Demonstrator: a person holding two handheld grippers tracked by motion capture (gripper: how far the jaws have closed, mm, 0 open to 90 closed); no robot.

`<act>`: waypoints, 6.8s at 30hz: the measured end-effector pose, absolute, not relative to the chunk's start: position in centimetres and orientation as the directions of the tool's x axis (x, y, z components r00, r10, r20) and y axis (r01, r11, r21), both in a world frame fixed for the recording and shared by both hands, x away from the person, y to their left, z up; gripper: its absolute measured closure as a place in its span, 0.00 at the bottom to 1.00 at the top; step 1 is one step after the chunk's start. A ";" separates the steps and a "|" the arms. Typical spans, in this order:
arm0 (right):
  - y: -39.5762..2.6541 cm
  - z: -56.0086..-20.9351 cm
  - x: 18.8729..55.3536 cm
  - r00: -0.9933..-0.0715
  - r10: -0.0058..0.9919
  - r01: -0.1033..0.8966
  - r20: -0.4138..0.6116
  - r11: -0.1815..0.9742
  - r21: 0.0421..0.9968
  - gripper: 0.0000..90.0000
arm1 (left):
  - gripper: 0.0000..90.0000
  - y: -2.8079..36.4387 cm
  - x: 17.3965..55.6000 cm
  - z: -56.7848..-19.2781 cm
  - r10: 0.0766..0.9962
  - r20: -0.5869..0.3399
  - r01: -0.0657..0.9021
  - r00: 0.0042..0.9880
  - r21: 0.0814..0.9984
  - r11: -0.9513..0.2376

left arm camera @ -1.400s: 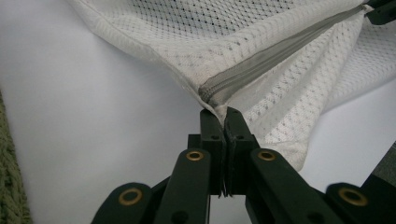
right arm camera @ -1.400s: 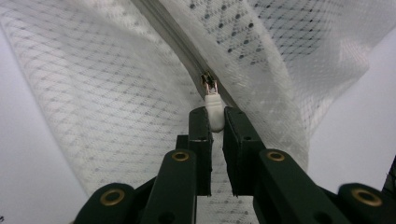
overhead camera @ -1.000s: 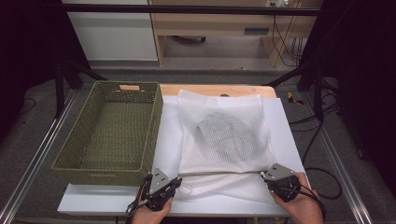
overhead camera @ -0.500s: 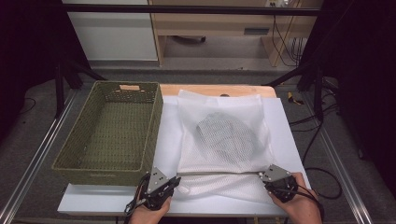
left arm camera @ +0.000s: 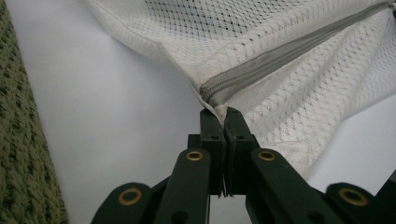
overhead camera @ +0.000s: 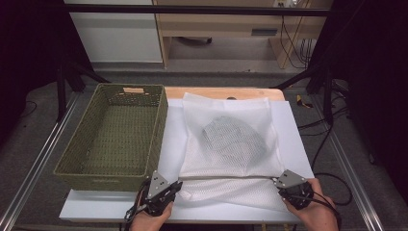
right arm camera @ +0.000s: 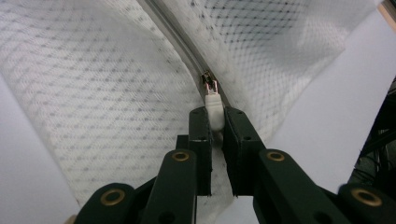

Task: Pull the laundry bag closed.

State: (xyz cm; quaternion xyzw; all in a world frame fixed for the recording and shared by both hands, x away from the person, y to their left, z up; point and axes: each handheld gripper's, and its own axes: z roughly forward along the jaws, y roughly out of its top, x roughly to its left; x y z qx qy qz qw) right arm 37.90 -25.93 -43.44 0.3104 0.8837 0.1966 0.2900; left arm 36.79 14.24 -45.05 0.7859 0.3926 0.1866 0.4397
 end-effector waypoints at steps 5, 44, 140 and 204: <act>-26.7 -43.4 37.9 -0.628 0.676 0.445 -0.386 0.719 0.534 0.91 | 0.99 14.1 36.8 -45.2 0.781 -0.049 0.453 0.623 0.836 -0.310; -28.3 -43.6 38.0 -0.597 0.706 0.492 -0.382 0.698 0.521 0.91 | 0.99 14.3 36.9 -44.9 0.798 -0.030 0.444 0.602 0.843 -0.303; -30.3 -45.9 37.4 -0.570 0.755 0.575 -0.326 0.649 0.497 0.88 | 0.89 14.2 37.4 -47.7 0.815 0.062 0.523 0.576 0.739 -0.425; -34.5 -42.5 37.5 -0.161 0.985 0.344 -0.065 0.118 0.932 0.10 | 0.07 11.3 38.0 -41.6 0.712 -0.021 0.231 0.702 0.952 -0.200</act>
